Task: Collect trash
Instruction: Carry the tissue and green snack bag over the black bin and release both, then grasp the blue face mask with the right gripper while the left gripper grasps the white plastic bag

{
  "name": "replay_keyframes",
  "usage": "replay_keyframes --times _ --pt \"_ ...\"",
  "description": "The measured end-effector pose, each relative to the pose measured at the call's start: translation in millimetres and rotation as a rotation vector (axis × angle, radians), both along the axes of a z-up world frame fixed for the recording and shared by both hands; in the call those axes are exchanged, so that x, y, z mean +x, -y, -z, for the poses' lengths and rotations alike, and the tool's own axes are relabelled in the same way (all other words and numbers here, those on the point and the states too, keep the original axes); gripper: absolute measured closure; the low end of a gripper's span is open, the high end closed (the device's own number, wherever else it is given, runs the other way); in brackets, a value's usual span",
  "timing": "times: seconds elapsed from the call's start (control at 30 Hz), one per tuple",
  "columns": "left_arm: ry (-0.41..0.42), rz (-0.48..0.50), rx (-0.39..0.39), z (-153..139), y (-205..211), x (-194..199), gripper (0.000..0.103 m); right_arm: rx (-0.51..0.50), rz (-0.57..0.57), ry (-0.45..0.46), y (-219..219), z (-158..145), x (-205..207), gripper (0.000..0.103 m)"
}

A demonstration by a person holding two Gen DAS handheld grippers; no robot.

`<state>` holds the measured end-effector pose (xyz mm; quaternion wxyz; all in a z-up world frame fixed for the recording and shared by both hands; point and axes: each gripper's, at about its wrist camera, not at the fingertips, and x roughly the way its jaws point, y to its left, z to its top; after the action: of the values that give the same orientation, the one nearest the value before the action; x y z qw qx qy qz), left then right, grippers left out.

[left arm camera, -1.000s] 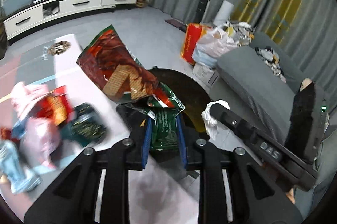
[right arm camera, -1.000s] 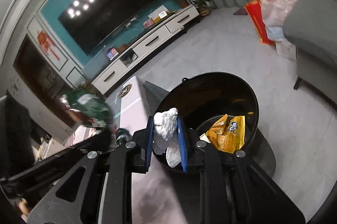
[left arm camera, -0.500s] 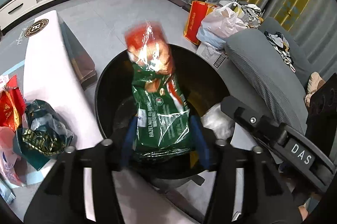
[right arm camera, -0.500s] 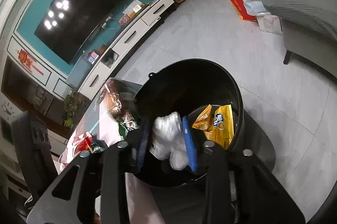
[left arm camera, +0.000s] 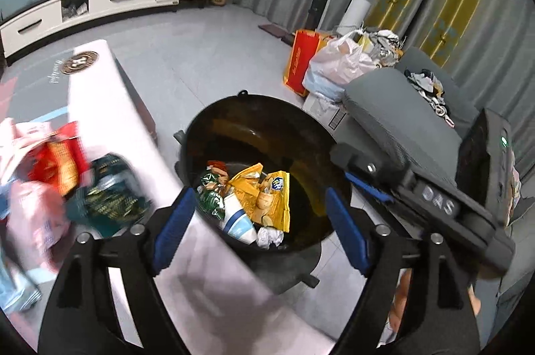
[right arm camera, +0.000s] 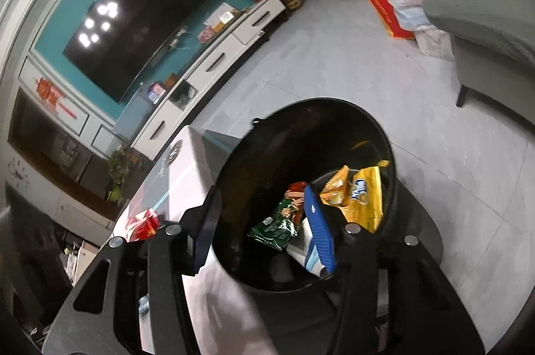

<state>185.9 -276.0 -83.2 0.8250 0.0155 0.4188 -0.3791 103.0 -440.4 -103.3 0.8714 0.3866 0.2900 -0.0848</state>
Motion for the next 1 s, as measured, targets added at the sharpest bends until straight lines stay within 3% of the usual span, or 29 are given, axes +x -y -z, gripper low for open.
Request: replay_keyframes --times 0.17,0.4,0.63,0.8,1.0 --pt "0.032 -0.042 -0.053 -16 -53 -19 0.017 -0.057 -0.076 0.043 -27 -17 4 0.048" --pt "0.071 -0.162 -0.135 -37 -159 -39 0.017 -0.127 -0.258 0.086 -89 -33 22 0.048" --pt "0.204 -0.460 -0.131 -66 -277 -48 0.014 -0.203 -0.496 0.157 -176 -50 37 0.048" --pt "0.085 -0.613 -0.124 -43 -332 -27 0.014 -0.259 -0.659 0.135 -247 -44 55 0.047" --pt "0.006 -0.644 -0.141 -14 -353 -15 0.014 -0.360 -0.748 0.051 -308 -26 73 0.047"
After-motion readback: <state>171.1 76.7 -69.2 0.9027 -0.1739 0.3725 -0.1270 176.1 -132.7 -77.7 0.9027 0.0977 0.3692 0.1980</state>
